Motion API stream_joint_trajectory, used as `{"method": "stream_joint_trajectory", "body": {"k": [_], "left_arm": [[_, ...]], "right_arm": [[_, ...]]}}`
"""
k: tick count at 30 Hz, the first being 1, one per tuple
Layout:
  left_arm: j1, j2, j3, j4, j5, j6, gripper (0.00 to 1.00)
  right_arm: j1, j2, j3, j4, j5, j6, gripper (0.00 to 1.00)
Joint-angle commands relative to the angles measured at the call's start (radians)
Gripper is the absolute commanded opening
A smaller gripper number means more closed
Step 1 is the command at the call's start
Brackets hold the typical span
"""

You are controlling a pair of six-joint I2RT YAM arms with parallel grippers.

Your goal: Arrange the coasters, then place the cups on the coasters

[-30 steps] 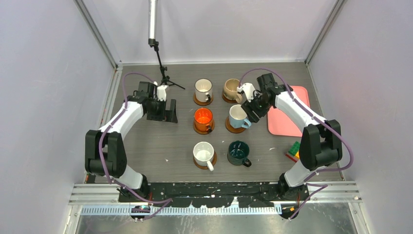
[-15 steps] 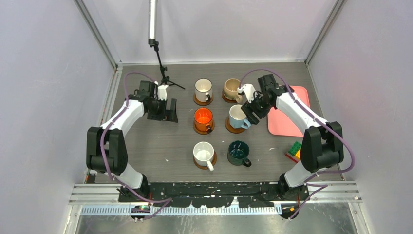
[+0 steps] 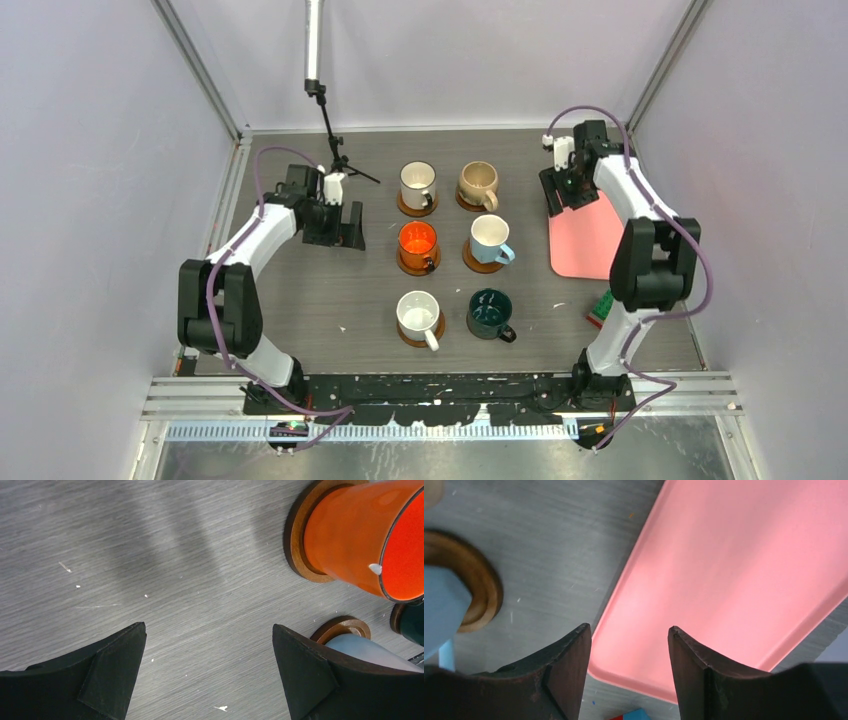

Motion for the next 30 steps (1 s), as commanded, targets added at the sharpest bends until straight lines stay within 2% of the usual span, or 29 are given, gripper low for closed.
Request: {"method": "stream_joint_trajectory", "body": {"k": [1, 3, 6, 12, 30], "left_arm": [[-0.002, -0.002, 0.062, 0.009, 0.003, 0.014, 1.0], [-0.002, -0.005, 0.064, 0.002, 0.0, 0.026, 1.0], [-0.001, -0.011, 0.059, 0.002, -0.005, 0.028, 1.0], [-0.001, -0.016, 0.044, 0.011, -0.005, 0.009, 1.0], [-0.001, -0.007, 0.06, -0.002, -0.005, 0.008, 1.0]], "right_arm": [[-0.071, 0.14, 0.196, -0.145, -0.042, -0.008, 0.62], [-0.122, 0.203, 0.282, -0.261, -0.098, -0.107, 0.61], [-0.15, 0.252, 0.323, -0.323, -0.048, -0.208, 0.58], [-0.147, 0.198, 0.169, -0.289, 0.007, -0.214, 0.51], [-0.046, 0.109, -0.133, -0.302, -0.065, -0.186, 0.53]]}}
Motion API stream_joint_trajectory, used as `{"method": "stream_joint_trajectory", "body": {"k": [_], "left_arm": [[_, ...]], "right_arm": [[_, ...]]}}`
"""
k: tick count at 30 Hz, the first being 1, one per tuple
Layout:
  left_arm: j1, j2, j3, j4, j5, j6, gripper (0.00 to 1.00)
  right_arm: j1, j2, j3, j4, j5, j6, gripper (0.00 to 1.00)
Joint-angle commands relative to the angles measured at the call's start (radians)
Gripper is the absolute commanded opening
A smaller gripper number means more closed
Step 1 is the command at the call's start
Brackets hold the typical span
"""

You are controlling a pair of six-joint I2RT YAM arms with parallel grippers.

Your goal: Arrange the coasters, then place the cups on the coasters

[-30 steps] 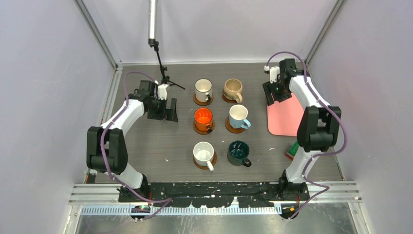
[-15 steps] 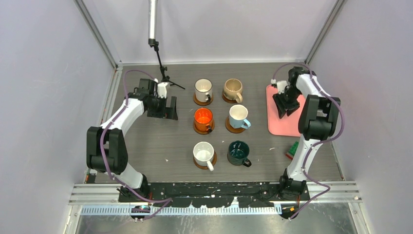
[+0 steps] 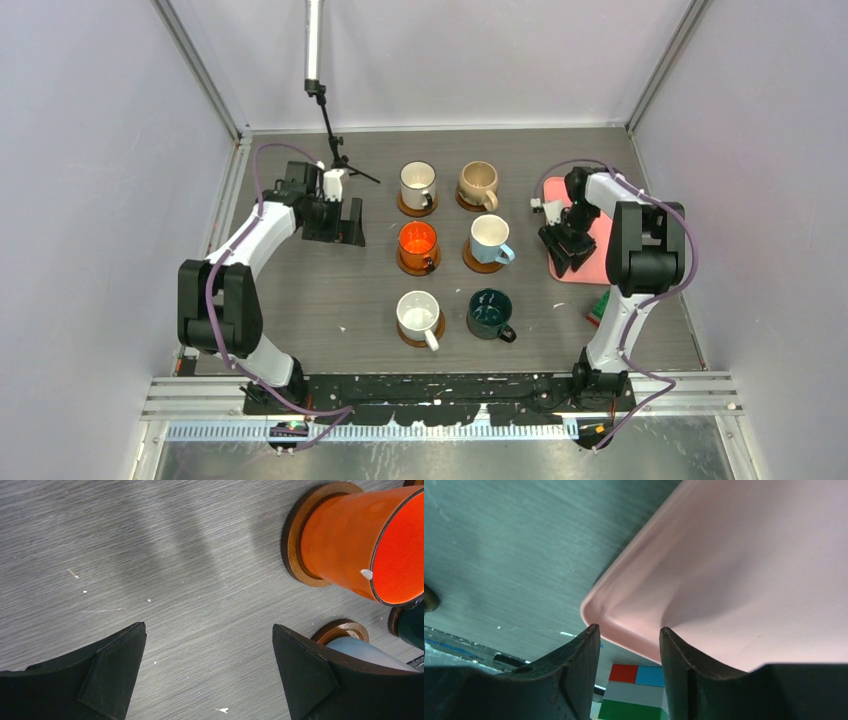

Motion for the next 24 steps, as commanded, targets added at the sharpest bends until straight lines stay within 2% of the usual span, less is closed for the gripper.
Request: {"method": "stream_joint_trajectory", "body": {"k": [1, 24], "left_arm": [[-0.001, -0.01, 0.03, 0.0, -0.002, 0.005, 1.0], [-0.001, -0.036, 0.001, 0.016, 0.002, 0.003, 1.0]], "right_arm": [[0.012, -0.082, -0.032, -0.049, -0.055, 0.019, 0.53], [0.087, -0.218, -0.226, -0.09, -0.095, -0.007, 0.54]]}}
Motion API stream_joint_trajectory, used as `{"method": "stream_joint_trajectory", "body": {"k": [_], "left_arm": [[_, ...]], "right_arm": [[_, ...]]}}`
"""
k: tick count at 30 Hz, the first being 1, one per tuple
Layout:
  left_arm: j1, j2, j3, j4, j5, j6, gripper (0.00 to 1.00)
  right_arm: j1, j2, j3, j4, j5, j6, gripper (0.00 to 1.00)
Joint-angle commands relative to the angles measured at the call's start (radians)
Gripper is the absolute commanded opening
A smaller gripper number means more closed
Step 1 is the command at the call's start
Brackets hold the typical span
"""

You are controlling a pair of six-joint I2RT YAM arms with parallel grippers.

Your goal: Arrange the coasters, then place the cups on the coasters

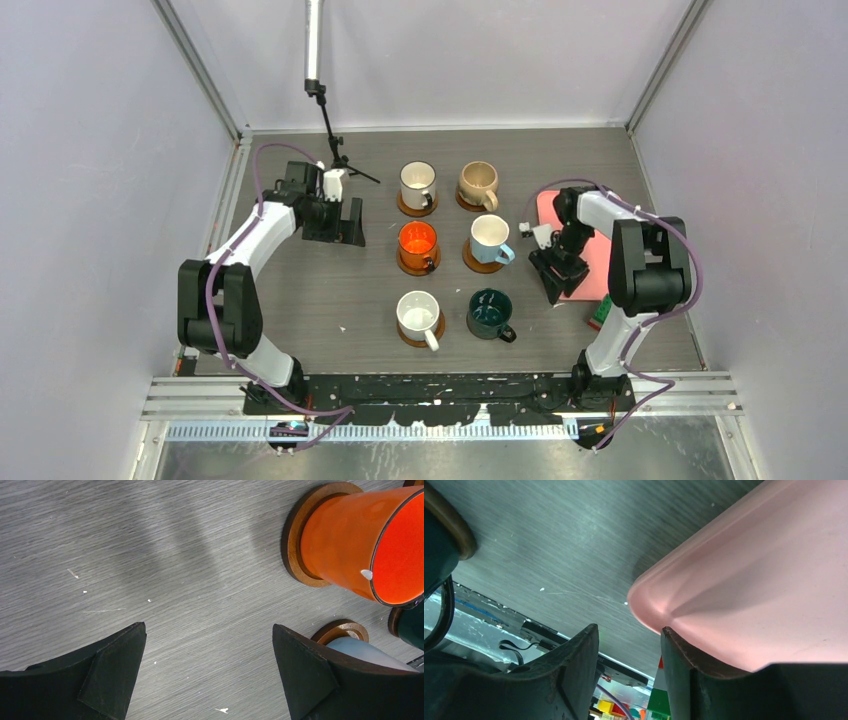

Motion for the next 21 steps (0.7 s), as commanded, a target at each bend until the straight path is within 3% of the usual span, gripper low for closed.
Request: {"method": "stream_joint_trajectory", "body": {"k": [1, 13, 16, 21], "left_arm": [[-0.001, -0.035, 0.003, 0.014, 0.002, 0.003, 1.0], [0.0, -0.013, 0.162, -0.155, 0.001, 0.135, 1.0], [0.0, -0.004, 0.243, -0.228, -0.005, 0.154, 1.0], [0.047, 0.039, 0.389, -0.372, 0.027, 0.182, 1.0]], "right_arm": [[0.002, -0.075, 0.004, -0.046, -0.034, -0.018, 0.54], [-0.089, -0.162, 0.312, -0.041, -0.155, 0.074, 0.7], [-0.113, -0.168, 0.408, -0.019, -0.184, 0.125, 0.81], [-0.168, -0.197, 0.506, 0.089, -0.212, 0.256, 0.83]]}}
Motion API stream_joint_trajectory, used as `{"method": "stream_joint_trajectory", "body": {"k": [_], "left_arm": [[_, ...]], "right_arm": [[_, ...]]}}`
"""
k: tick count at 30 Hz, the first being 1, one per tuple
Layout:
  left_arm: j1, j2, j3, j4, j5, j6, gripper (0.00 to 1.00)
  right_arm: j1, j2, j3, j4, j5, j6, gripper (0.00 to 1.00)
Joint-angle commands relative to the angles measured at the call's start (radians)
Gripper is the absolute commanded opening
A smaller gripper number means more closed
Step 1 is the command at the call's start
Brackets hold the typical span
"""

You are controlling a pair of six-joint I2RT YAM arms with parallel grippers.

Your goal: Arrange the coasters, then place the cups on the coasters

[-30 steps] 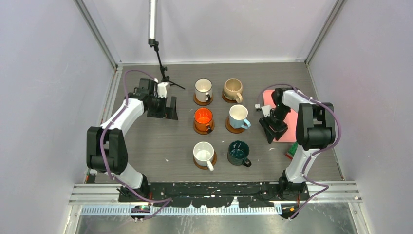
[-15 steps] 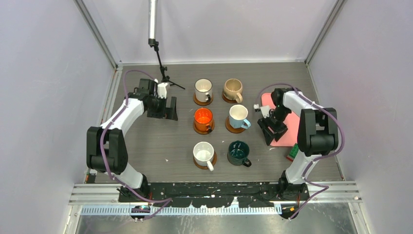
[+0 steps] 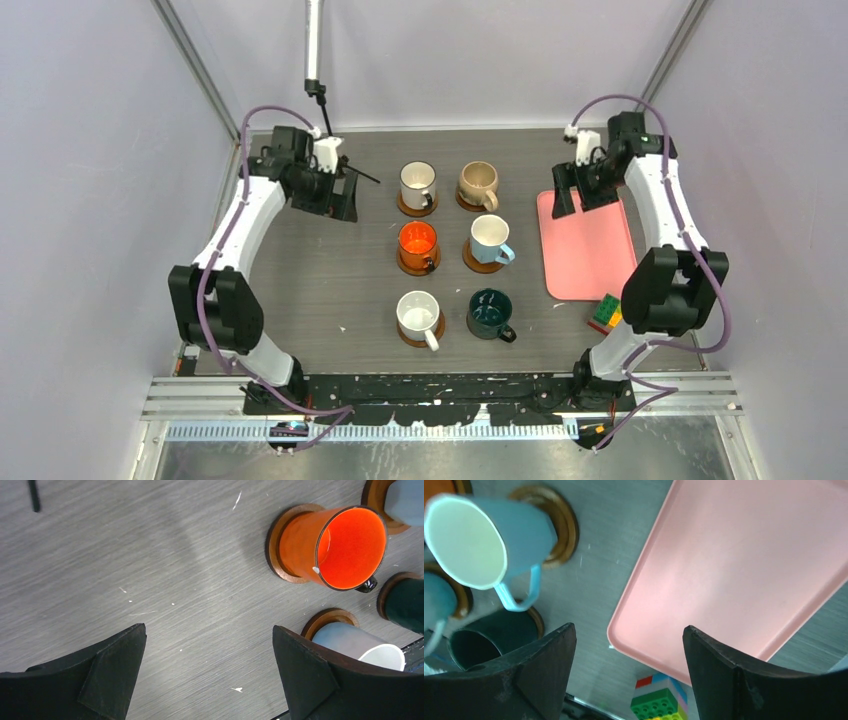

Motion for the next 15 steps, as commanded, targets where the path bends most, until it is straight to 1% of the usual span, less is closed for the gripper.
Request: {"method": "stream_joint_trajectory", "body": {"k": [1, 4, 5, 7, 10, 15], "left_arm": [[0.061, 0.041, 0.138, -0.173, 0.047, 0.059, 1.0], [0.117, 0.079, 0.212, -0.223, 0.035, 0.053, 1.0], [0.157, 0.085, 0.219, -0.226, 0.028, 0.046, 1.0], [0.204, 0.092, 0.22, -0.222, -0.002, 0.041, 1.0], [0.23, 0.102, 0.218, -0.218, -0.059, 0.038, 1.0], [0.234, 0.098, 0.211, -0.182, -0.097, 0.019, 1.0]], "right_arm": [[-0.049, -0.068, 0.079, 0.111, -0.062, 0.154, 0.83], [-0.104, -0.077, 0.068, 0.164, -0.083, 0.208, 0.83], [-0.124, -0.078, 0.056, 0.179, -0.08, 0.218, 0.83], [-0.164, -0.073, 0.02, 0.201, -0.08, 0.233, 0.83], [-0.213, -0.077, -0.035, 0.228, -0.082, 0.243, 0.84], [-0.222, -0.095, -0.096, 0.255, -0.074, 0.234, 0.84]]}}
